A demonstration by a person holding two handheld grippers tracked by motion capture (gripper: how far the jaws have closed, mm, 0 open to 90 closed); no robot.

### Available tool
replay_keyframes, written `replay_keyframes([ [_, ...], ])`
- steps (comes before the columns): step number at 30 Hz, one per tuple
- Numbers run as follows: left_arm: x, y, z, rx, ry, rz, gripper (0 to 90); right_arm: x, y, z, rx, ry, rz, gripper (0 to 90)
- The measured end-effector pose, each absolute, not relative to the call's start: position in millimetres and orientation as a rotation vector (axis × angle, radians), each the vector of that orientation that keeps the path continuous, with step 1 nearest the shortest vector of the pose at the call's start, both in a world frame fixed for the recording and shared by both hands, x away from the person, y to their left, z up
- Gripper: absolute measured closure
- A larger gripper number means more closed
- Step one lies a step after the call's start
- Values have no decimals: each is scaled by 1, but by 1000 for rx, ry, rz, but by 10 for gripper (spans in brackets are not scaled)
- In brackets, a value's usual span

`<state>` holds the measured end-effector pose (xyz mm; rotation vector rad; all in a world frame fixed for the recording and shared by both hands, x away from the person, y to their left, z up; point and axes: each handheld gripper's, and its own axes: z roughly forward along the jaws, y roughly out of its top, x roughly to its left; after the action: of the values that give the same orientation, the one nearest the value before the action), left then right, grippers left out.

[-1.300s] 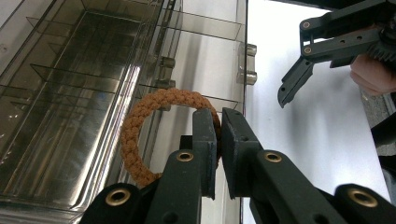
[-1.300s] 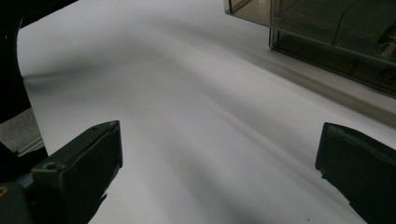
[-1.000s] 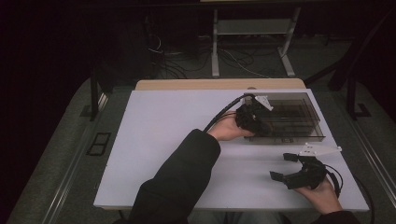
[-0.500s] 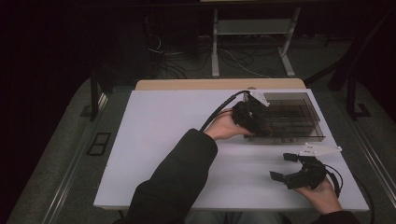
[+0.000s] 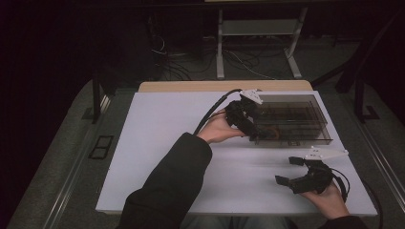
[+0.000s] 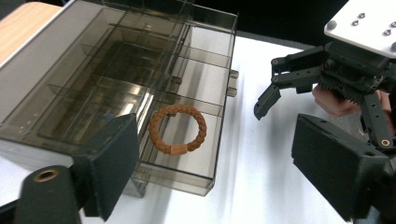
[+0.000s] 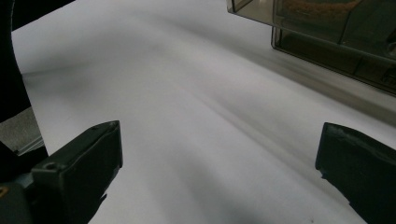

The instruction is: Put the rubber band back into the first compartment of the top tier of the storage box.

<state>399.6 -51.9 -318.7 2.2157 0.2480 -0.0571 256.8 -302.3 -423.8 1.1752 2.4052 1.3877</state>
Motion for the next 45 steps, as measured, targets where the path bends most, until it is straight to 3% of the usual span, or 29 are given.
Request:
replay_keyframes([
  [17, 389, -10, -325, 2183, 343, 4, 0, 256, -303, -424, 1175, 2400, 1391, 4],
  [45, 359, 64, -361, 2110, 506, 89, 0, 256, -303, -423, 1186, 2405, 1385, 4],
])
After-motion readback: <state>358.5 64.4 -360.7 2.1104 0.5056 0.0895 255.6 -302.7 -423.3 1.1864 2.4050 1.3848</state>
